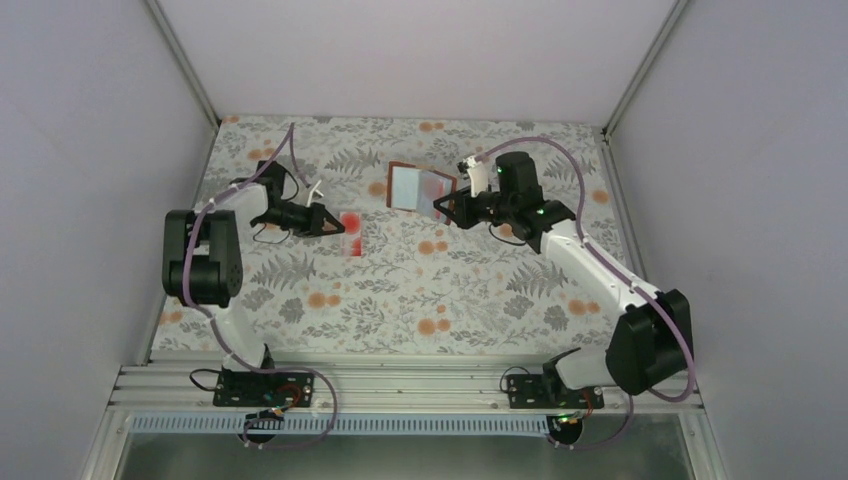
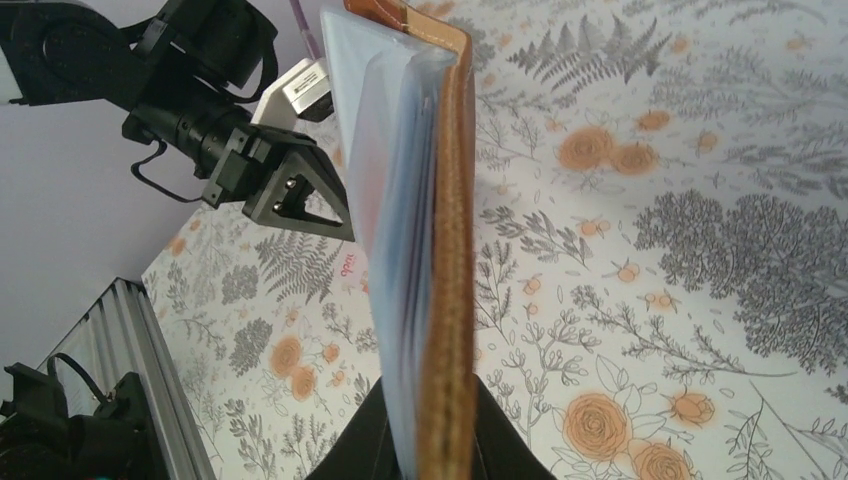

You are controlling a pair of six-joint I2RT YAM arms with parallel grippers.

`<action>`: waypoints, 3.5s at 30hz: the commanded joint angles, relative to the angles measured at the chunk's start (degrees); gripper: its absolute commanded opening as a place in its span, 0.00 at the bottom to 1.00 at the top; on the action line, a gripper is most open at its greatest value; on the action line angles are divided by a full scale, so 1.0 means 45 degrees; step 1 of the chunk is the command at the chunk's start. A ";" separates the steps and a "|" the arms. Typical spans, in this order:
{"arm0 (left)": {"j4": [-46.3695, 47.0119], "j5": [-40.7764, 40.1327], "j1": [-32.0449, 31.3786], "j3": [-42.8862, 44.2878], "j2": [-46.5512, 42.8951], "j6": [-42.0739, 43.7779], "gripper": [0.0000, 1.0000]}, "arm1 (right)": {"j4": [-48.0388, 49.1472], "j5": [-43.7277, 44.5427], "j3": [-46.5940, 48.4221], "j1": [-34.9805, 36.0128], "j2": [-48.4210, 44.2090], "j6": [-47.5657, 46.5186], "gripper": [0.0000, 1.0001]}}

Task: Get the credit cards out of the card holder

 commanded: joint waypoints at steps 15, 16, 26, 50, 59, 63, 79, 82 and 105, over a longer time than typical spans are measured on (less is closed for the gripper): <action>0.0017 -0.0855 -0.0114 0.1506 0.2890 -0.0470 0.02 | -0.0217 -0.0564 0.0710 -0.0085 0.1180 -0.0404 0.04; 0.0020 -0.0799 -0.0112 0.1498 0.2916 -0.0495 0.02 | -0.0223 -0.0578 0.0719 -0.0077 0.1207 -0.0405 0.04; -0.0123 0.0128 -0.0127 0.1247 0.2392 -0.0375 0.02 | -0.0174 -0.0783 0.0751 -0.0076 0.1361 -0.0415 0.04; -0.0160 -0.0111 -0.0114 0.1273 0.3067 -0.0217 0.02 | -0.0355 -0.0984 0.0772 -0.0086 0.1422 -0.0617 0.04; -0.0238 -0.0356 -0.0095 0.1493 0.3284 -0.0192 0.03 | -0.0494 -0.1279 0.1056 -0.0076 0.1570 -0.0772 0.04; -0.0254 -0.0448 -0.0095 0.1497 0.3316 -0.0163 0.06 | -0.0510 -0.1265 0.0989 -0.0077 0.1503 -0.0807 0.04; -0.0230 -0.0923 0.0114 0.1547 0.3038 -0.0232 0.11 | -0.0595 -0.1411 0.0899 -0.0085 0.1312 -0.0827 0.04; -0.0184 -0.1184 0.0210 0.1499 0.2817 -0.0288 0.11 | -0.0642 -0.1421 0.0905 -0.0076 0.1338 -0.0774 0.04; -0.0054 0.0278 -0.2553 0.2798 -0.4495 0.2937 1.00 | 0.0190 -0.3212 0.1011 0.0253 0.0155 0.1251 0.04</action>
